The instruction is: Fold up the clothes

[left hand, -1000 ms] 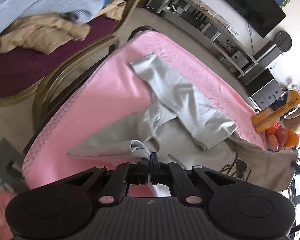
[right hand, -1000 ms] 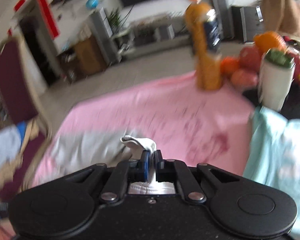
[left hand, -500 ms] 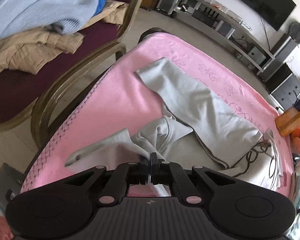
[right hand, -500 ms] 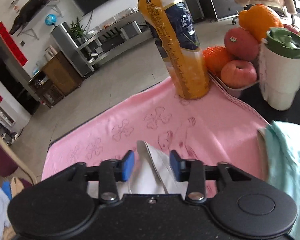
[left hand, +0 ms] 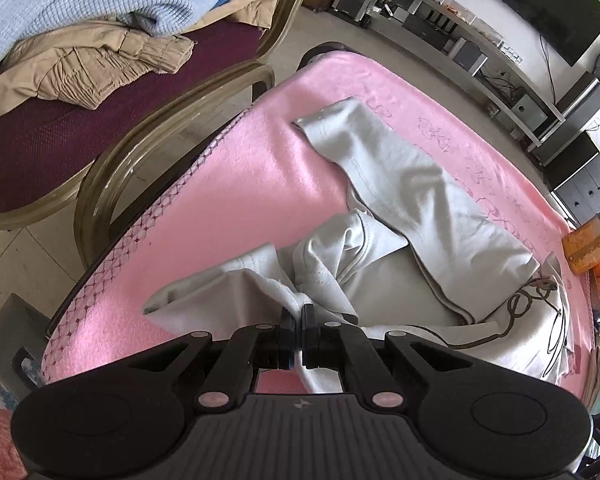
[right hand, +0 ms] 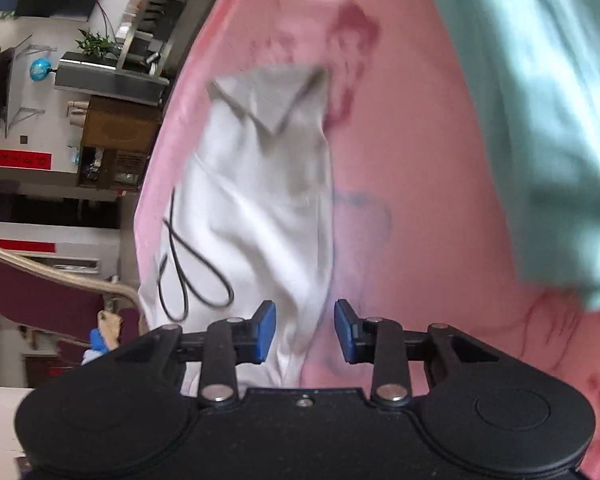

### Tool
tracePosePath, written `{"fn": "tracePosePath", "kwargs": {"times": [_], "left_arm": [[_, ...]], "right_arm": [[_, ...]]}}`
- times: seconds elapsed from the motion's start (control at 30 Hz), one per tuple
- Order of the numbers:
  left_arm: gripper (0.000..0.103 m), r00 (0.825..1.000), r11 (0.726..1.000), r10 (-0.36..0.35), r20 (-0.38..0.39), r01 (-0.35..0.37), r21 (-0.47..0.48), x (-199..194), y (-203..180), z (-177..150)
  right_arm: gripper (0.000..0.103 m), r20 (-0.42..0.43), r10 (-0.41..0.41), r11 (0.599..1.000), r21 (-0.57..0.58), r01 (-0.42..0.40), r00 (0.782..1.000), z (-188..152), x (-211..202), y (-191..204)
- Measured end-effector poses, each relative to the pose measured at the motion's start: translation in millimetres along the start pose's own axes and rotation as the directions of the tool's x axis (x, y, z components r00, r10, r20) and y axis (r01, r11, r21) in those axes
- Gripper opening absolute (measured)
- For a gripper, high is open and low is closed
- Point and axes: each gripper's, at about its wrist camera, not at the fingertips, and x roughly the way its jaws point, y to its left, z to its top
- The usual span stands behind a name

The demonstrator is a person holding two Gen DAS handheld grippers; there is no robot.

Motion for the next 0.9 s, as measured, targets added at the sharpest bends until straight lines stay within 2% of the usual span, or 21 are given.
{"fn": "tracePosePath", "kwargs": {"times": [0.13,0.33,0.4,0.5,0.6,0.67,0.73,0.83,0.9], "left_arm": [[0.0,1.0,1.0,0.005,-0.006,-0.005,0.002,2.0,-0.1,-0.7],[0.001,1.0,1.0,-0.003,-0.018,0.003,-0.018,3.8,3.1,0.2],[0.002,1.0,1.0,-0.006,-0.021,0.005,-0.023,4.0,4.2,0.3],[0.002,1.0,1.0,-0.01,-0.027,0.009,-0.029,4.4,5.7,0.4],[0.002,1.0,0.999,-0.011,-0.029,0.01,-0.032,4.6,6.4,0.5],[0.002,0.999,0.999,-0.011,-0.031,0.01,-0.034,4.1,7.1,0.8],[0.004,0.999,0.999,-0.012,-0.032,0.011,-0.036,4.0,8.4,1.0],[0.004,0.999,0.999,-0.016,-0.034,0.014,-0.041,4.4,9.7,0.6],[0.003,0.999,0.999,-0.023,-0.033,0.022,-0.046,4.2,9.9,0.7]], "right_arm": [[0.032,-0.006,0.078,0.995,0.059,-0.078,0.997,-1.0,10.5,-9.2],[0.032,0.003,0.152,0.988,0.041,-0.152,0.988,-8.2,26.0,-11.0],[0.032,0.092,0.151,0.988,0.019,-0.154,0.984,-6.0,20.1,-12.4],[0.033,0.231,0.169,0.981,0.054,-0.186,0.958,-5.3,10.8,-20.8],[0.032,0.149,0.228,0.969,0.062,-0.24,0.962,0.1,23.9,-21.3],[0.032,0.118,0.21,0.978,-0.016,-0.21,0.971,-1.8,30.3,-11.7],[0.03,0.157,0.183,0.982,-0.07,-0.174,0.971,-1.4,29.5,-7.6],[0.026,0.216,0.193,0.981,-0.014,-0.195,0.957,4.7,25.1,-16.5],[0.004,0.221,0.146,0.989,-0.025,-0.144,0.964,4.6,26.0,-12.9]]}}
